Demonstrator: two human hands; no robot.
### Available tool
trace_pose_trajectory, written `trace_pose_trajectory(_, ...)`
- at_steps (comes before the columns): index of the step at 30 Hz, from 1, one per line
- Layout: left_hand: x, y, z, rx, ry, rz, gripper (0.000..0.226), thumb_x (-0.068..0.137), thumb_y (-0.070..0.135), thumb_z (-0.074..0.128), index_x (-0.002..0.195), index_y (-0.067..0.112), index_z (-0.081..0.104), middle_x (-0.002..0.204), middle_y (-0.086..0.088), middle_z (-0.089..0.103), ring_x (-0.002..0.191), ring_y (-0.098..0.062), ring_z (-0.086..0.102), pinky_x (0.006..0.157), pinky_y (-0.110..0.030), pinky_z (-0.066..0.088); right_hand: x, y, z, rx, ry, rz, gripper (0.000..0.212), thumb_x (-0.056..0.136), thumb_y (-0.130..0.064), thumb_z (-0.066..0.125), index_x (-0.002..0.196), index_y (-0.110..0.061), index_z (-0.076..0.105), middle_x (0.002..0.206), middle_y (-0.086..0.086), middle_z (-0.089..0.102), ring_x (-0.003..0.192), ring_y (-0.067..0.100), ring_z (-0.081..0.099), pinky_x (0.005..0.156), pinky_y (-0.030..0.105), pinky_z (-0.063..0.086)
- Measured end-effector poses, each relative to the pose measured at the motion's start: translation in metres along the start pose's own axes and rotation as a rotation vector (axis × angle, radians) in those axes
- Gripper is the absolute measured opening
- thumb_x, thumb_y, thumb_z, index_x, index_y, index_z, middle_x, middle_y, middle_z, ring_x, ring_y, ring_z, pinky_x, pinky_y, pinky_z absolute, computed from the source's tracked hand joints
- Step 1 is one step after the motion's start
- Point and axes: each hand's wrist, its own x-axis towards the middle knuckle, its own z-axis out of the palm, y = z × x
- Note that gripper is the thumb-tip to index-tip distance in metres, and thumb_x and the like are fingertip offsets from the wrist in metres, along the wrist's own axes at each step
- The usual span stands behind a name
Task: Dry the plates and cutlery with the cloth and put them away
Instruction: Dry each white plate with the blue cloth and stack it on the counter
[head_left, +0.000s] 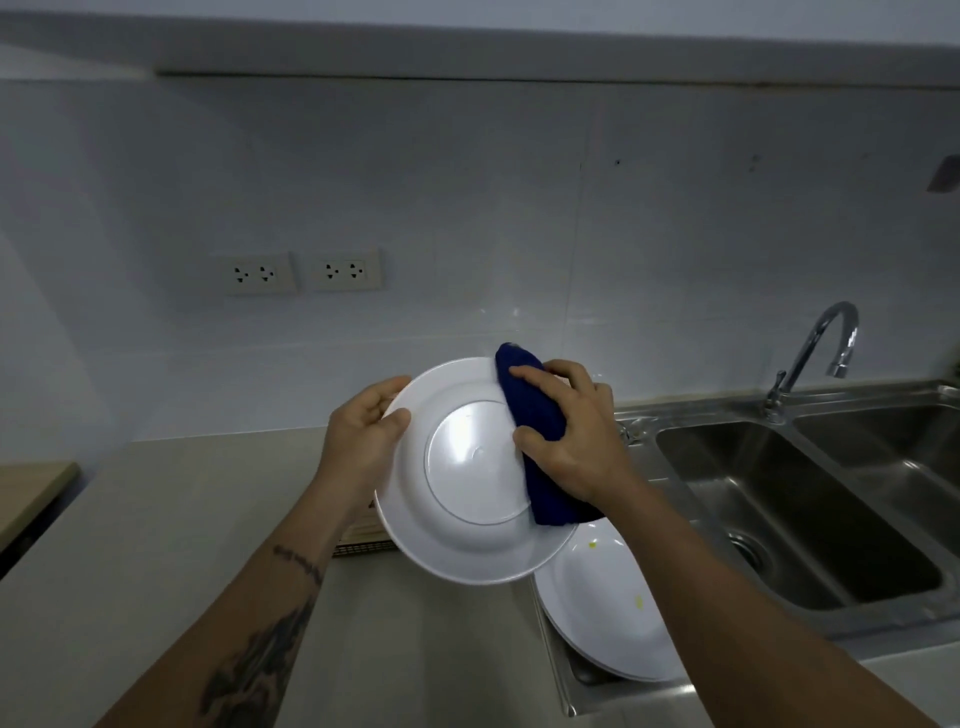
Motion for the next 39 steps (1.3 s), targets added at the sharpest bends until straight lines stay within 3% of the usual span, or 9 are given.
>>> trace_pose_trajectory(3, 0.002, 0.005, 0.003, -0.003, -0.070, 0.021, 0.050, 0.093, -0.004, 0.054, 0.132, 0.027, 0.061, 0.129, 0.011, 0.063, 0.115, -0.014, 0.061, 0.099, -0.037, 0.050, 0.006, -0.004, -0.004, -0.046, 0.037, -0.042, 0.063, 0.074, -0.039, 0.055, 0.136, -0.044, 0.046, 0.138, -0.015, 0.035, 0.118, 0.018, 0.030, 0.099, 0.034, 0.035)
trace_pose_trajectory(10, -0.009, 0.012, 0.032, -0.312, -0.005, -0.047, 0.046, 0.096, -0.005, 0.048, 0.129, 0.023, 0.063, 0.106, 0.018, 0.070, 0.095, -0.012, 0.069, 0.084, -0.034, 0.056, 0.006, -0.011, 0.007, -0.119, 0.153, -0.052, 0.063, 0.086, -0.038, 0.042, 0.148, -0.030, 0.035, 0.153, -0.002, 0.034, 0.138, 0.024, 0.031, 0.113, 0.053, 0.026)
trace_pose_trajectory(14, -0.013, 0.008, 0.031, -0.461, 0.108, -0.115, 0.046, 0.096, -0.005, 0.048, 0.129, 0.022, 0.063, 0.113, 0.013, 0.068, 0.099, -0.015, 0.066, 0.080, -0.031, 0.055, -0.034, 0.009, 0.022, 0.165, 0.192, 0.140, 0.061, 0.094, -0.043, 0.039, 0.152, -0.037, 0.021, 0.159, -0.009, 0.024, 0.145, 0.013, 0.022, 0.118, 0.048, 0.023)
trace_pose_trajectory(17, -0.020, -0.002, 0.037, -0.453, 0.082, -0.174, 0.048, 0.095, -0.006, 0.047, 0.130, 0.022, 0.062, 0.127, 0.004, 0.064, 0.109, -0.023, 0.064, 0.091, -0.041, 0.054, -0.040, 0.010, 0.028, 0.178, 0.188, 0.214, 0.063, 0.092, -0.040, 0.038, 0.152, -0.035, 0.023, 0.158, -0.007, 0.024, 0.144, 0.013, 0.022, 0.120, 0.040, 0.019)
trace_pose_trajectory(20, -0.027, -0.007, 0.053, -0.405, 0.005, -0.237, 0.048, 0.094, -0.006, 0.049, 0.127, 0.024, 0.065, 0.120, 0.001, 0.069, 0.106, -0.028, 0.067, 0.093, -0.048, 0.054, -0.012, -0.007, 0.017, -0.019, 0.106, 0.104, 0.058, 0.092, -0.033, 0.042, 0.149, -0.025, 0.036, 0.152, 0.000, 0.036, 0.137, 0.020, 0.032, 0.112, 0.032, 0.022)
trace_pose_trajectory(23, -0.027, -0.006, 0.056, -0.471, 0.034, -0.253, 0.046, 0.094, -0.006, 0.048, 0.122, 0.025, 0.067, 0.119, -0.005, 0.070, 0.106, -0.030, 0.068, 0.094, -0.047, 0.053, 0.003, -0.027, 0.016, -0.206, 0.043, -0.068, 0.057, 0.089, -0.031, 0.044, 0.144, -0.019, 0.045, 0.148, 0.006, 0.042, 0.133, 0.028, 0.036, 0.116, 0.040, 0.024)
trace_pose_trajectory(31, -0.017, 0.000, 0.031, -0.717, 0.169, -0.264, 0.045, 0.095, -0.003, 0.041, 0.119, 0.023, 0.068, 0.111, -0.008, 0.070, 0.090, -0.028, 0.066, 0.068, -0.036, 0.057, -0.063, -0.017, 0.043, -0.200, -0.068, -0.460, 0.056, 0.090, -0.021, 0.048, 0.145, -0.027, 0.044, 0.160, -0.002, 0.024, 0.150, 0.022, 0.012, 0.121, 0.047, 0.010)
trace_pose_trajectory(35, -0.017, -0.002, 0.022, -0.688, 0.251, -0.305, 0.047, 0.096, 0.000, 0.047, 0.128, 0.029, 0.065, 0.125, -0.003, 0.066, 0.108, -0.029, 0.065, 0.087, -0.046, 0.055, -0.056, -0.002, 0.032, -0.036, 0.082, -0.304, 0.053, 0.091, -0.024, 0.047, 0.144, -0.029, 0.046, 0.156, -0.004, 0.032, 0.148, 0.017, 0.019, 0.118, 0.053, 0.019)
trace_pose_trajectory(39, -0.024, 0.001, 0.017, -0.619, 0.168, -0.290, 0.044, 0.097, -0.001, 0.044, 0.127, 0.025, 0.064, 0.124, 0.002, 0.066, 0.108, -0.026, 0.064, 0.092, -0.042, 0.052, -0.031, 0.001, 0.015, 0.238, 0.228, 0.026, 0.048, 0.092, -0.027, 0.044, 0.140, -0.028, 0.049, 0.149, -0.007, 0.043, 0.137, 0.010, 0.037, 0.116, 0.041, 0.028)
